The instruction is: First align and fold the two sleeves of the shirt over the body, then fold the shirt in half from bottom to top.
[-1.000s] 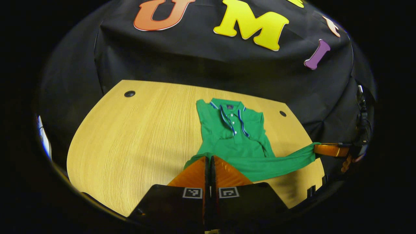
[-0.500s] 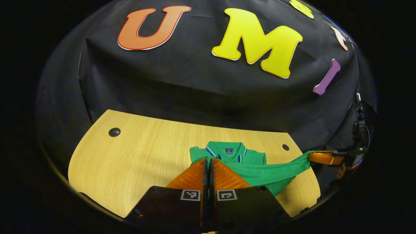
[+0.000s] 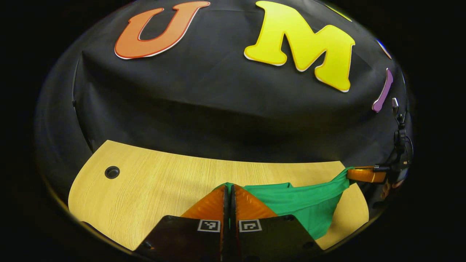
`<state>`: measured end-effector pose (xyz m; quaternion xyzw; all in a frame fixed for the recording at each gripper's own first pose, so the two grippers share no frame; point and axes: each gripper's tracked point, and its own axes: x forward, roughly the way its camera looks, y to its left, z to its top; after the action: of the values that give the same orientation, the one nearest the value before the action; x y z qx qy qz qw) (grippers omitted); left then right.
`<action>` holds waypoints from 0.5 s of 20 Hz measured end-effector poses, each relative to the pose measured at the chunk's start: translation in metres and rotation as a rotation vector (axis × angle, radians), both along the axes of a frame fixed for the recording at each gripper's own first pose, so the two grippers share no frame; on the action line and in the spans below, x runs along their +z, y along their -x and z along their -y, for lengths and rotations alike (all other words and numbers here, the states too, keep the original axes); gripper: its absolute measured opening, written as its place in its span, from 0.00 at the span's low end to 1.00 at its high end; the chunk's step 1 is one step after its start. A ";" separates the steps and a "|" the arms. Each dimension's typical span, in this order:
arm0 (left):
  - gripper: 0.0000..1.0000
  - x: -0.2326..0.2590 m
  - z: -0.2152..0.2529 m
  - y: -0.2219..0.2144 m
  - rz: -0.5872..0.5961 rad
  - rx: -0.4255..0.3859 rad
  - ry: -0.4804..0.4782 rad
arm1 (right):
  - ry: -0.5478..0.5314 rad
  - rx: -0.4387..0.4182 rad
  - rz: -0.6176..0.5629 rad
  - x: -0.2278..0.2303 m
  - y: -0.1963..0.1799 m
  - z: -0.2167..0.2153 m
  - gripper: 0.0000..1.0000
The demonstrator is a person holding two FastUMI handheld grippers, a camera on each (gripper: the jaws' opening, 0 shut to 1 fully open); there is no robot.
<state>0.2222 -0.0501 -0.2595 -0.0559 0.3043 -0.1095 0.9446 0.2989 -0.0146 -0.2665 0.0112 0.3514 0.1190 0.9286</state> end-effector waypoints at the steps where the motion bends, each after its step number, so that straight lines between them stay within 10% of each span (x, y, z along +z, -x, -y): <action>1: 0.06 -0.008 0.000 -0.003 -0.010 0.003 -0.004 | 0.001 -0.007 -0.005 -0.006 -0.004 0.001 0.00; 5: 0.29 -0.039 0.003 -0.003 -0.079 0.007 -0.014 | -0.007 -0.029 -0.077 -0.039 -0.003 -0.001 0.08; 7: 0.75 -0.044 0.001 0.000 -0.097 0.037 -0.003 | -0.013 -0.069 -0.083 -0.047 0.004 0.005 0.54; 9: 0.91 -0.035 -0.004 0.004 -0.076 0.075 -0.001 | -0.012 -0.111 -0.070 -0.043 0.015 0.012 1.00; 10: 0.90 -0.029 -0.007 0.005 -0.054 0.089 -0.013 | -0.004 -0.131 -0.059 -0.040 0.020 0.016 0.97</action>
<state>0.2172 -0.0427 -0.2888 -0.0663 0.3274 -0.0640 0.9404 0.2792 -0.0302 -0.3067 0.0396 0.3769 0.0585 0.9236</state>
